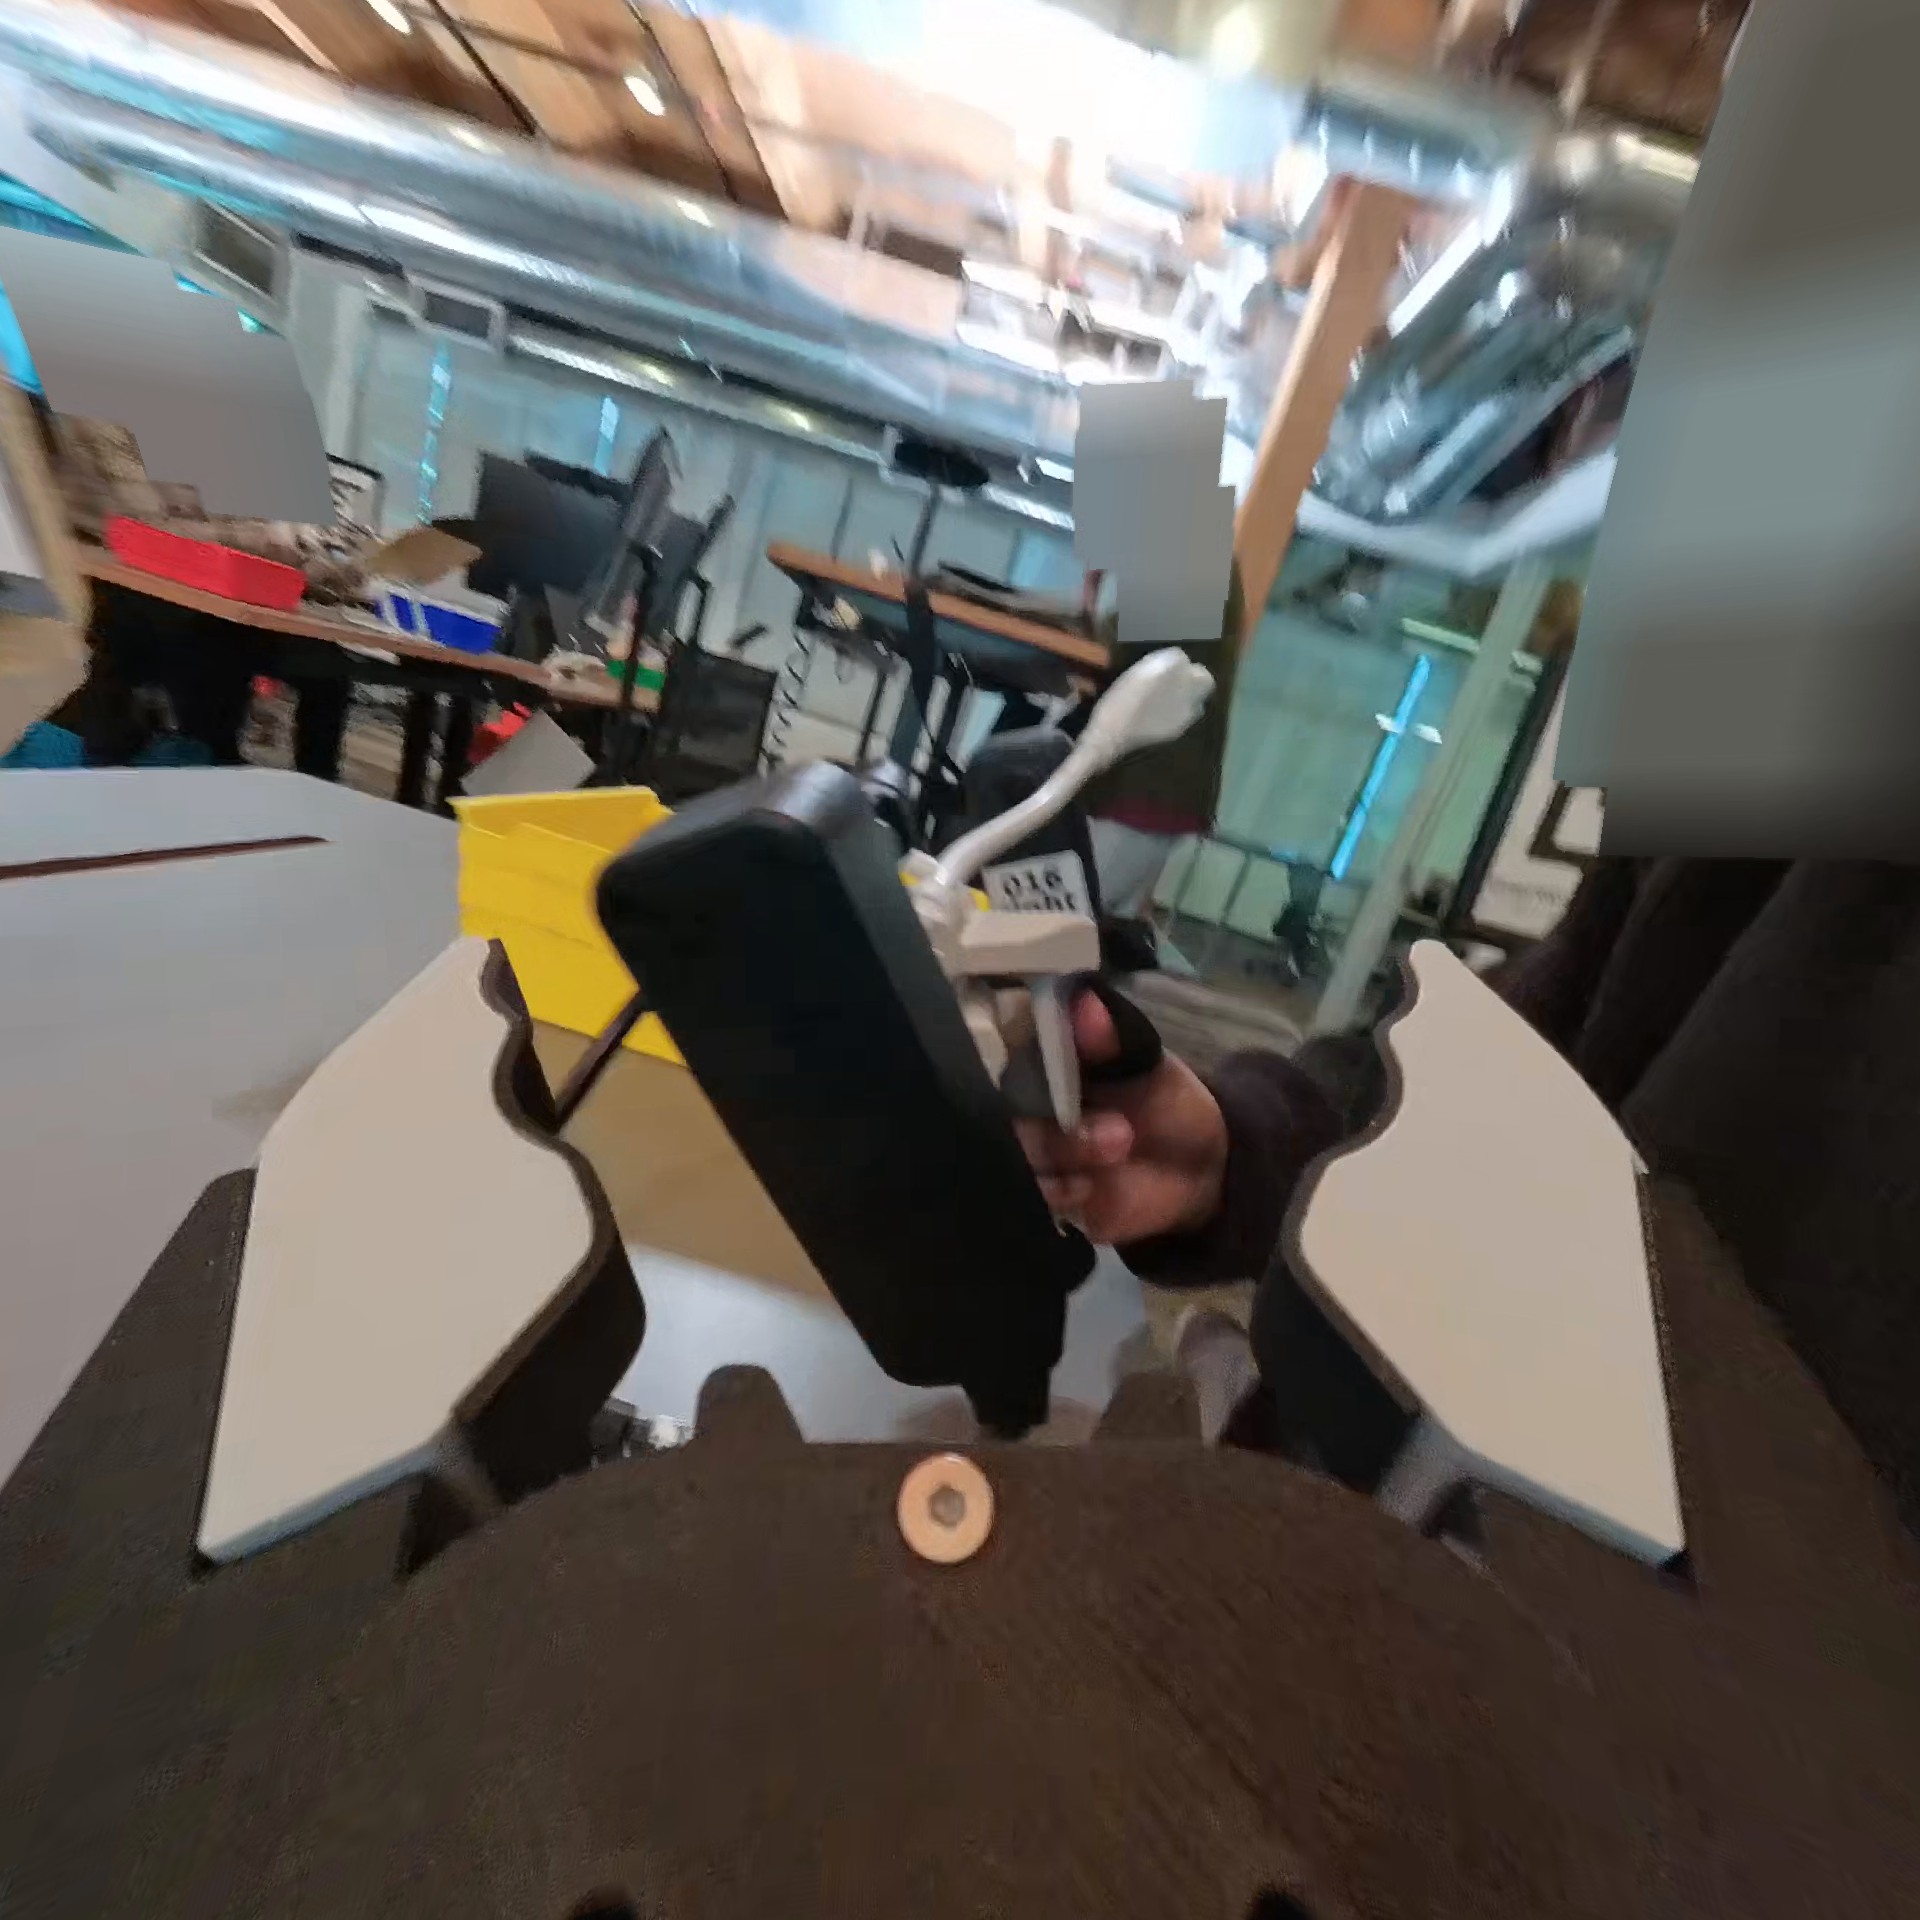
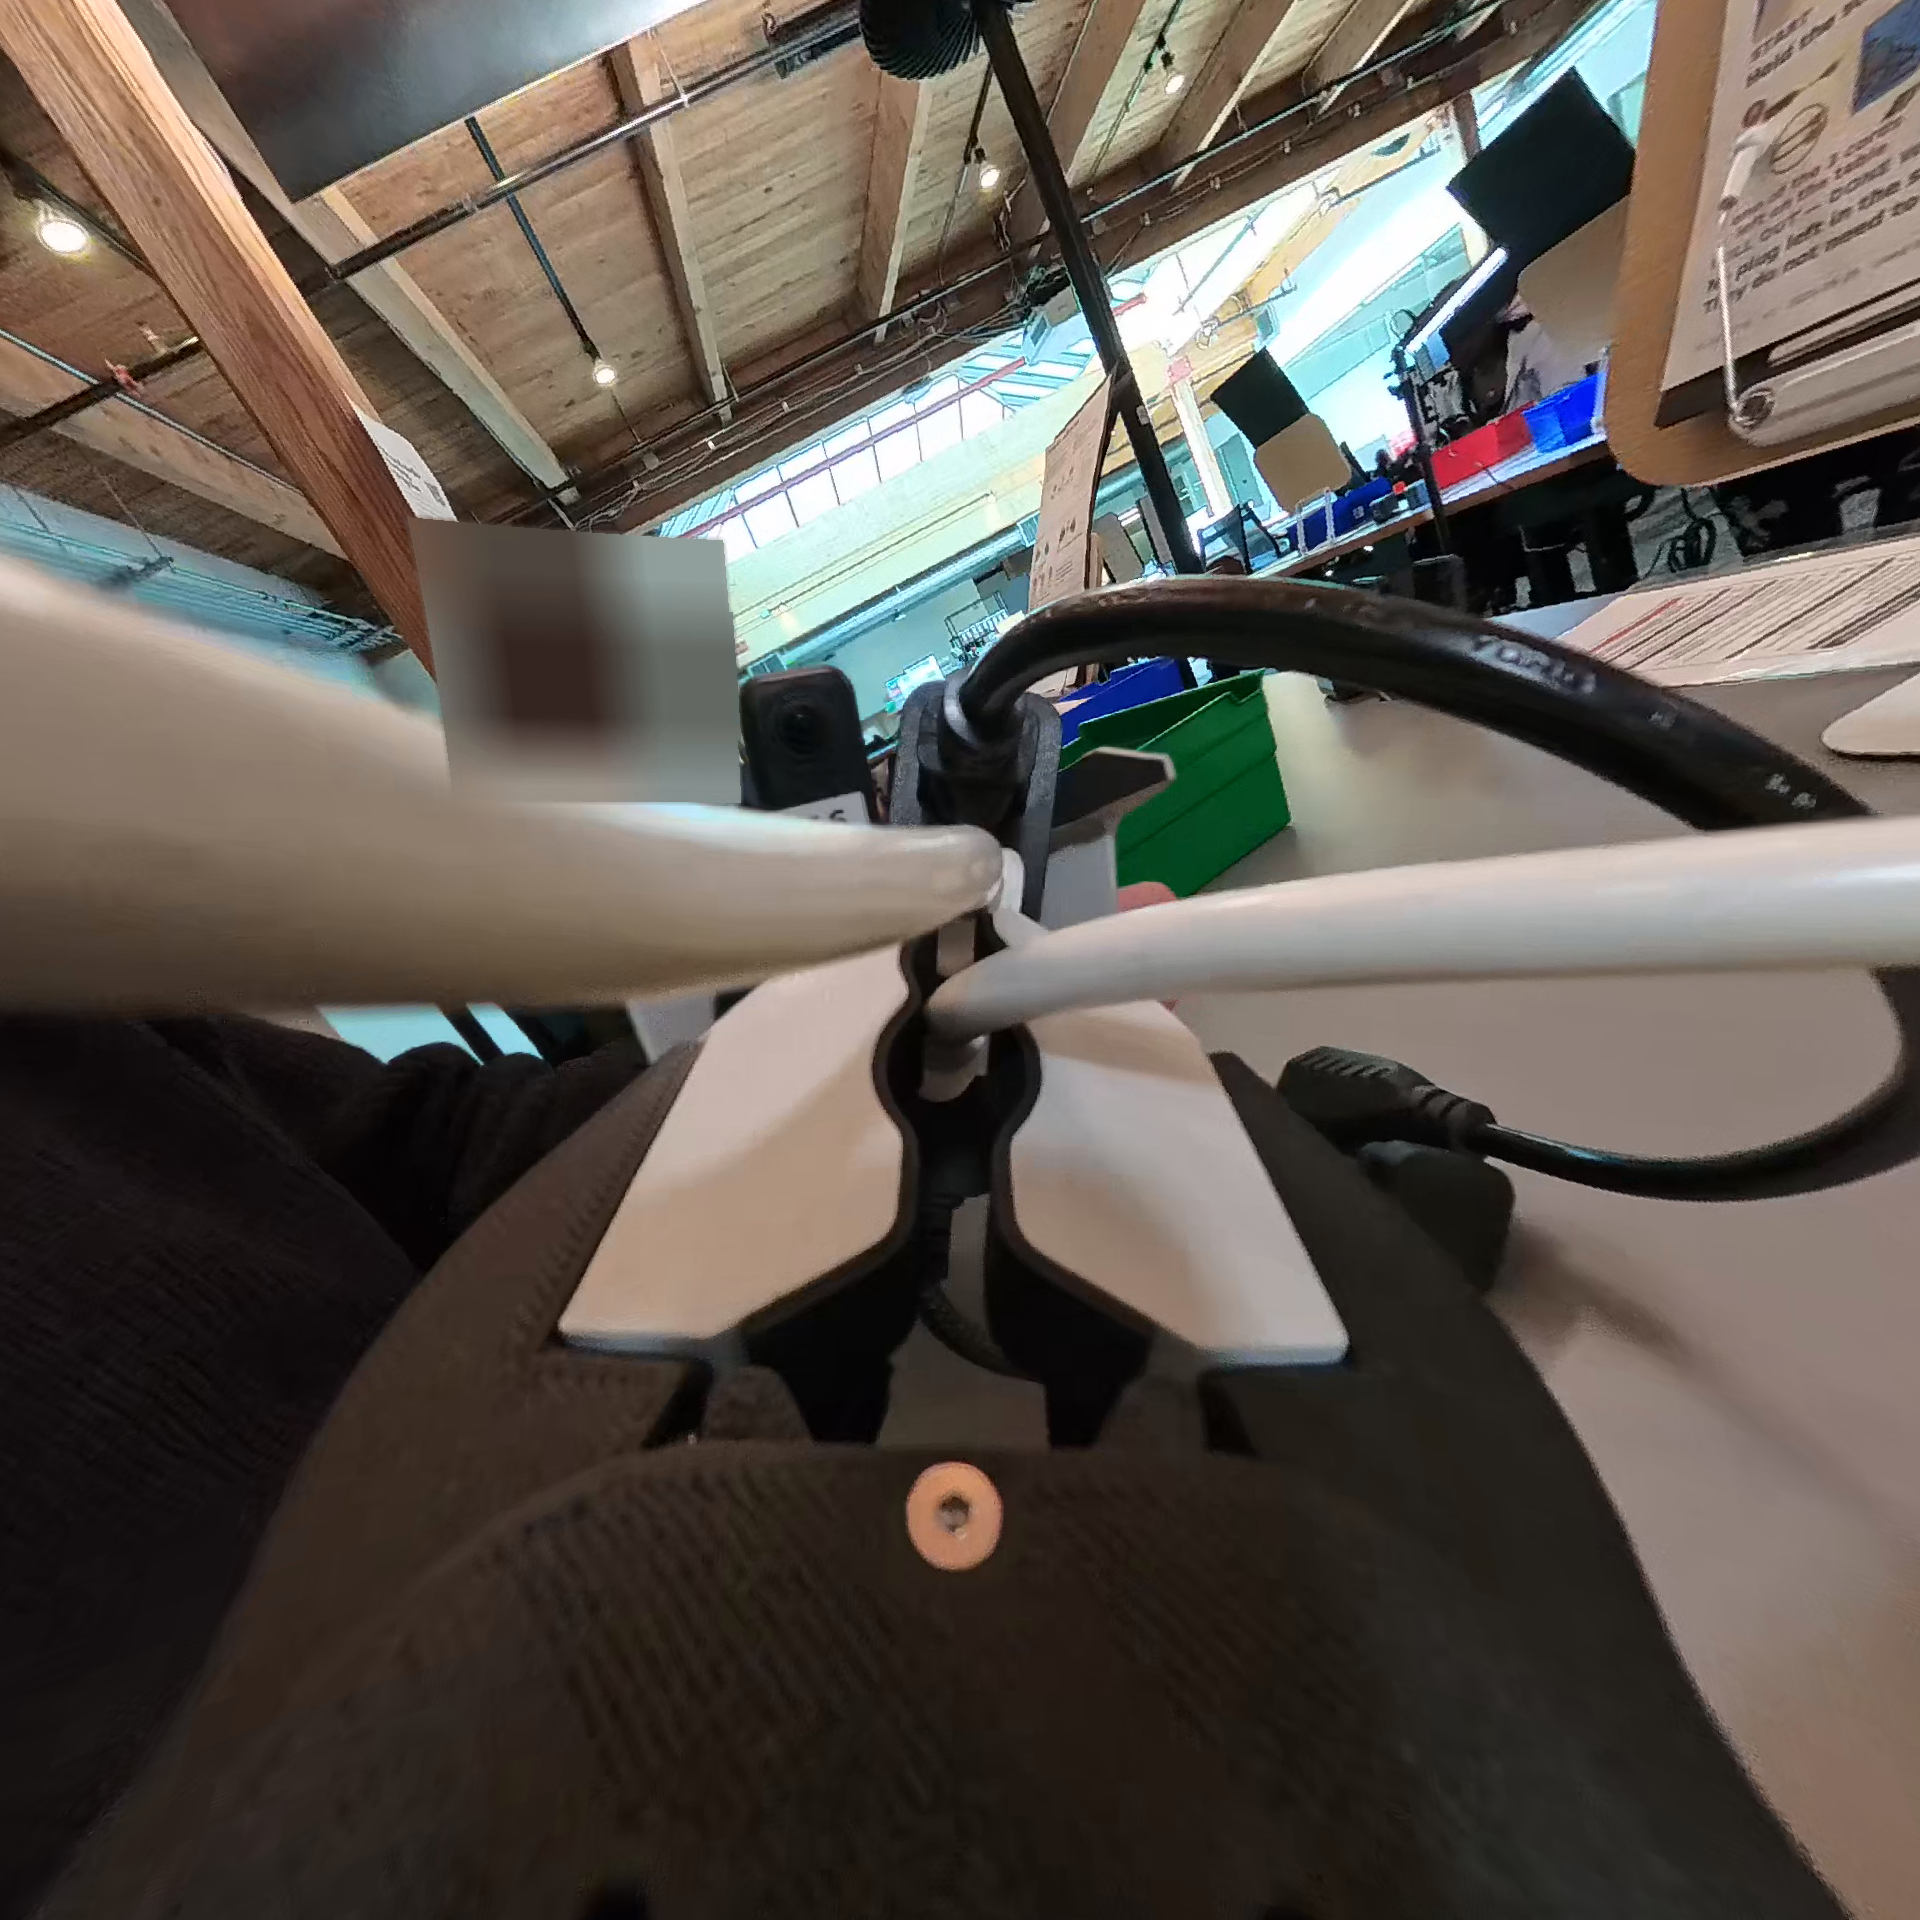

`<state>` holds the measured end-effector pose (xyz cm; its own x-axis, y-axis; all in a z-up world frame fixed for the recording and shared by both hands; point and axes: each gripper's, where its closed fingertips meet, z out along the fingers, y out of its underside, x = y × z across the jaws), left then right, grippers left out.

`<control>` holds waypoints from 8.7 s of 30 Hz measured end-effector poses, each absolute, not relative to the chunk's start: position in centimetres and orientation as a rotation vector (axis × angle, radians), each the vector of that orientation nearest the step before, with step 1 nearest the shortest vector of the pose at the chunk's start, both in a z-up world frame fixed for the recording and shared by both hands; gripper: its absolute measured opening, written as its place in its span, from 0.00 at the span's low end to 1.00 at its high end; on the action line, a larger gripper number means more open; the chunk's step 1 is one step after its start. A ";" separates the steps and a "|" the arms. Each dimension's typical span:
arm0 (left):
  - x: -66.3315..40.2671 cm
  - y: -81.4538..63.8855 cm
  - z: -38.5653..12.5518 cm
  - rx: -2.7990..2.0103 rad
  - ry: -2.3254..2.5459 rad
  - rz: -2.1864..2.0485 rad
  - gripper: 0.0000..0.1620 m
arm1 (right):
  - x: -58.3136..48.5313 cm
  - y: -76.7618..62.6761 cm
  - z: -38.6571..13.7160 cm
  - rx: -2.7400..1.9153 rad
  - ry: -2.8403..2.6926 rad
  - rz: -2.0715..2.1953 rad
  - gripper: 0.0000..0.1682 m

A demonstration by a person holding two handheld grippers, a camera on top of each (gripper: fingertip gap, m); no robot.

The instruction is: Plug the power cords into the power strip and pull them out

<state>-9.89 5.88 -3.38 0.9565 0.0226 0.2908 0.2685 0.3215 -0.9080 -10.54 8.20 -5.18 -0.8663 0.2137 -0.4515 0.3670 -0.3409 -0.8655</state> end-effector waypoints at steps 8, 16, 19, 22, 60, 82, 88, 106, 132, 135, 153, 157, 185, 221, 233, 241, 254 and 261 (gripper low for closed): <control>-6.5 8.4 -4.2 -1.255 -0.230 -0.464 0.90 | -8.8 7.3 -5.3 0.610 1.739 -2.334 0.04; -6.9 7.8 -4.2 -1.204 -0.244 -0.529 0.90 | -6.8 5.5 -6.0 0.452 1.818 -2.259 0.03; -6.1 7.2 -3.5 -1.165 -0.159 -0.557 0.66 | -6.7 5.4 -6.3 0.438 1.824 -2.242 0.03; -5.8 6.8 -3.3 -1.158 -0.125 -0.566 0.56 | -6.8 5.3 -6.3 0.435 1.823 -2.238 0.03; -11.4 3.9 -4.8 -1.250 -0.336 -0.223 0.35 | -9.5 7.4 -6.3 0.654 1.674 -2.285 0.03; -8.1 6.3 -6.3 -1.307 -0.269 -0.586 0.33 | -7.9 5.6 -7.1 0.516 1.872 -2.236 0.05; -8.0 6.4 -6.0 -1.317 -0.258 -0.545 0.34 | -7.9 5.6 -7.2 0.510 1.873 -2.224 0.04; -12.4 3.3 -5.3 -1.252 -0.428 -0.272 0.31 | -12.4 6.8 -11.3 0.971 2.000 -2.091 0.26; -13.0 1.1 -5.8 -1.429 -0.416 -0.096 0.31 | -10.9 19.9 3.4 0.871 2.426 -2.895 0.16; -11.7 2.7 -6.8 -1.557 -0.368 -0.035 0.32 | -9.3 15.6 1.5 0.528 2.657 -2.511 0.14; -7.6 6.4 -8.8 -1.743 -0.211 -0.058 0.31 | -7.9 5.3 -10.1 -0.175 2.918 -1.389 0.11; -6.6 6.6 -9.9 -1.833 -0.192 -0.115 0.32 | -7.3 5.9 -10.6 -0.200 2.930 -1.254 0.11; -7.1 7.0 -8.5 -1.596 -0.359 -0.385 0.32 | -6.8 6.7 -9.8 0.251 2.740 -1.294 0.10; -6.1 6.9 -7.5 -1.481 -0.377 -0.565 0.32 | -6.0 7.8 -9.0 0.452 2.532 -1.490 0.10; -12.0 3.1 -5.9 -1.623 -0.491 0.442 0.80 | -10.2 8.6 -7.0 0.890 2.247 -1.821 0.09; -10.1 4.4 -5.3 -1.762 -0.429 0.769 0.49 | -9.8 8.7 -7.6 0.905 2.243 -1.911 0.09; -10.3 6.5 -3.3 -1.900 -0.297 1.124 0.19 | -9.0 8.6 -7.7 0.872 2.292 -1.961 0.09; -11.1 6.1 -5.2 -1.987 -0.316 0.998 0.21 | -8.8 8.4 -7.6 0.850 2.240 -1.978 0.09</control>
